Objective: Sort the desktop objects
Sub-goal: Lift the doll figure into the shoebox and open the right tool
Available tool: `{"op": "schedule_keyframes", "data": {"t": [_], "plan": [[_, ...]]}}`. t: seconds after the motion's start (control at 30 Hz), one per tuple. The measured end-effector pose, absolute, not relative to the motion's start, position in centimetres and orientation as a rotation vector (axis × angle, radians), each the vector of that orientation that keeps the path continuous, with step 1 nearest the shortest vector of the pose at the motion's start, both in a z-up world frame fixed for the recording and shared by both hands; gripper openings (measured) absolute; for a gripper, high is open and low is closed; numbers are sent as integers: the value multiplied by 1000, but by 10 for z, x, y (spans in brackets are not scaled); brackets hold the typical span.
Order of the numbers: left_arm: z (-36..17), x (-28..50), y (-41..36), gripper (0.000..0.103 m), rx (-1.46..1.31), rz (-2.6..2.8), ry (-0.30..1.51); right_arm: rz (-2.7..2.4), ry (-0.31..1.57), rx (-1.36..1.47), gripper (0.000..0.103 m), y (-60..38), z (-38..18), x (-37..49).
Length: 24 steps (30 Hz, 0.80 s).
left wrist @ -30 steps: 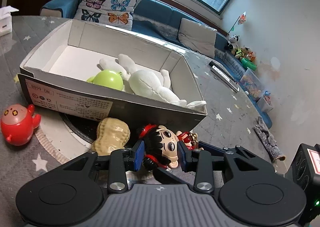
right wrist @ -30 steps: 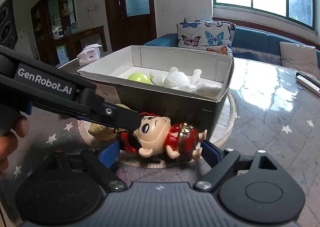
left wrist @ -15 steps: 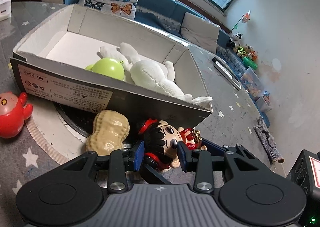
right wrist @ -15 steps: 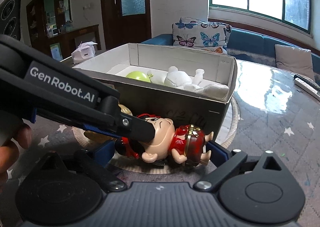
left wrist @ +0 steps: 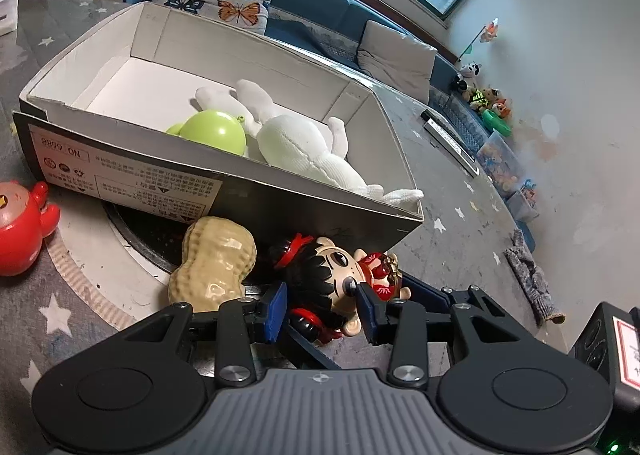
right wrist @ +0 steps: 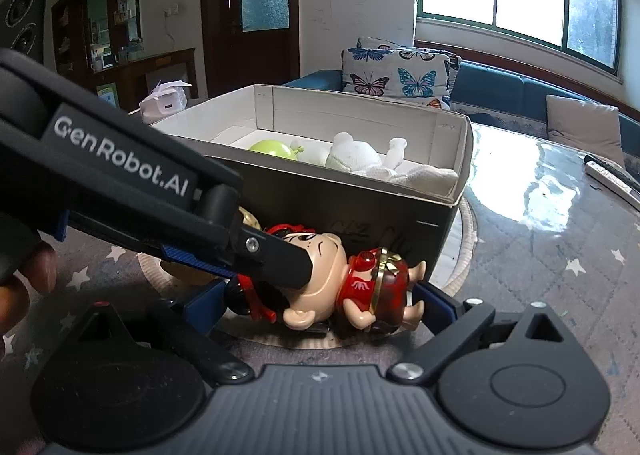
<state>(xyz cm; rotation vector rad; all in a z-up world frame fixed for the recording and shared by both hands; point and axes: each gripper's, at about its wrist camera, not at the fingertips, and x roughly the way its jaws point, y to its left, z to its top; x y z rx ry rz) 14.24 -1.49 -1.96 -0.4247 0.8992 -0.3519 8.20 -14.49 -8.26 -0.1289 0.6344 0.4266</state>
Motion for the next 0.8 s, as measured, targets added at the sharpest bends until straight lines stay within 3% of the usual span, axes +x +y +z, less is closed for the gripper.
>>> {"op": "schedule_keyframes", "data": {"t": [0.37, 0.8], "plan": [[-31, 154, 2, 48, -632, -354, 949, 452, 625, -111, 99, -152, -82, 78], [-30, 152, -6, 52, -610, -350, 937, 456, 624, -104, 99, -154, -81, 73]]}}
